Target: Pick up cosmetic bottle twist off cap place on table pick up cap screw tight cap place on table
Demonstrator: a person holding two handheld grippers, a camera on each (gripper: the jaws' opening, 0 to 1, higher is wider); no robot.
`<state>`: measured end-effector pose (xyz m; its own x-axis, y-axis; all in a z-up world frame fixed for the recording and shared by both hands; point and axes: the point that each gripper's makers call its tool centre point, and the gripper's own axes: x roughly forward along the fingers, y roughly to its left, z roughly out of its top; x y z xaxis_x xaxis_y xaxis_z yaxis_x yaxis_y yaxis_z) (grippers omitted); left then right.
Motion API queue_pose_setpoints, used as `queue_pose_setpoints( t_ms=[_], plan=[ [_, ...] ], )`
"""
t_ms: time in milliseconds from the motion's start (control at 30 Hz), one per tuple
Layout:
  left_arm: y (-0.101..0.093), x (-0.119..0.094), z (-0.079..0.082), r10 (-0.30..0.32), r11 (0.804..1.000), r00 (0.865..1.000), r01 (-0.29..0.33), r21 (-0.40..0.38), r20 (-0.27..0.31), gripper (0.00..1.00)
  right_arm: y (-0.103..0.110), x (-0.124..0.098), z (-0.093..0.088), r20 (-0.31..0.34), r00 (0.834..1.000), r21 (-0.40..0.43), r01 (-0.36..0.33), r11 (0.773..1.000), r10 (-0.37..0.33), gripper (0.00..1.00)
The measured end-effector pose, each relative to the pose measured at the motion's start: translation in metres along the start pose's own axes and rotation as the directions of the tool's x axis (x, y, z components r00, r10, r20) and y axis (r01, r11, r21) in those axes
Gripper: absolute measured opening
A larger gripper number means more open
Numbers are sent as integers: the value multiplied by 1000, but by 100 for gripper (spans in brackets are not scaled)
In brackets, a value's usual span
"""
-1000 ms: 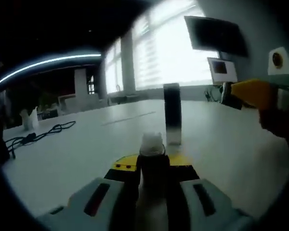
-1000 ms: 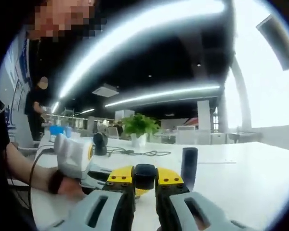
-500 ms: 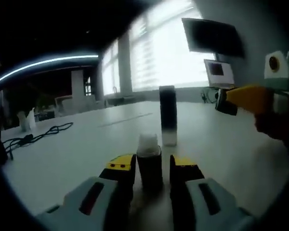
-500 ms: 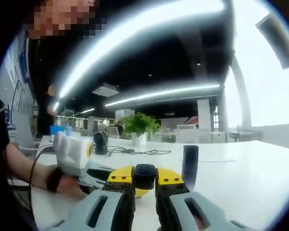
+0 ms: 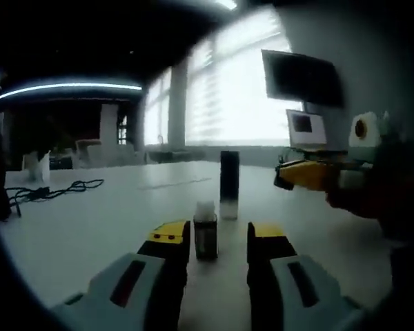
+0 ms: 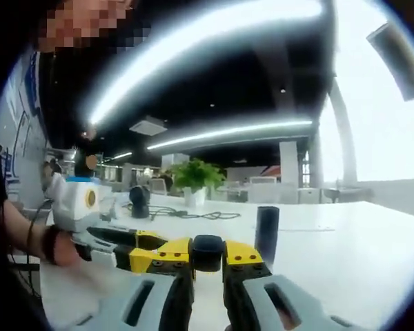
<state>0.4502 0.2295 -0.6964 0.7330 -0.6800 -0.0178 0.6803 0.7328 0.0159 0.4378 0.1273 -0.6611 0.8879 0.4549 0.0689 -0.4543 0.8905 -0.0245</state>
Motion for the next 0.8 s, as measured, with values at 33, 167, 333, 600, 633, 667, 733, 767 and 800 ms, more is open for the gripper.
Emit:
queue_pose_setpoints(
  t_ms=[33,167,333,600,633,667,733,767,800],
  plan=[
    [-1,-3,-1,5,1000,1000,-5,3,-1,22,-1,0,-2,-7,1000,-1,3,1000,-3,10],
    [-2,-17,0,7,1000,1000,-7,-6,3,21,-7,3,-12,-47,998,-5,30,1000,-30,10],
    [0,-33,11,26,999,998,-23,-44,65,14,-15,6,-26,-94,994,-19,54,998,-56,10],
    [-6,-42,12,38,999,997,-38,-7,69,14,-20,15,-52,-182,981,7,75,997,-72,10],
    [-7,-40,11,37,999,997,-37,1,65,14,-20,16,-59,-209,975,19,80,997,-74,10],
    [-7,-39,9,34,999,998,-34,5,57,14,-20,18,-63,-221,972,22,83,996,-76,10],
    [-8,-38,6,31,999,999,-32,9,40,14,-21,20,-68,-248,965,-26,83,996,-86,10],
    [-8,-38,5,32,999,999,-33,10,36,14,-18,22,-68,-246,966,-12,83,996,-83,10],
    [-8,-39,5,30,1000,999,-31,7,33,14,-15,24,-69,-256,964,0,76,997,-74,10]
  ],
)
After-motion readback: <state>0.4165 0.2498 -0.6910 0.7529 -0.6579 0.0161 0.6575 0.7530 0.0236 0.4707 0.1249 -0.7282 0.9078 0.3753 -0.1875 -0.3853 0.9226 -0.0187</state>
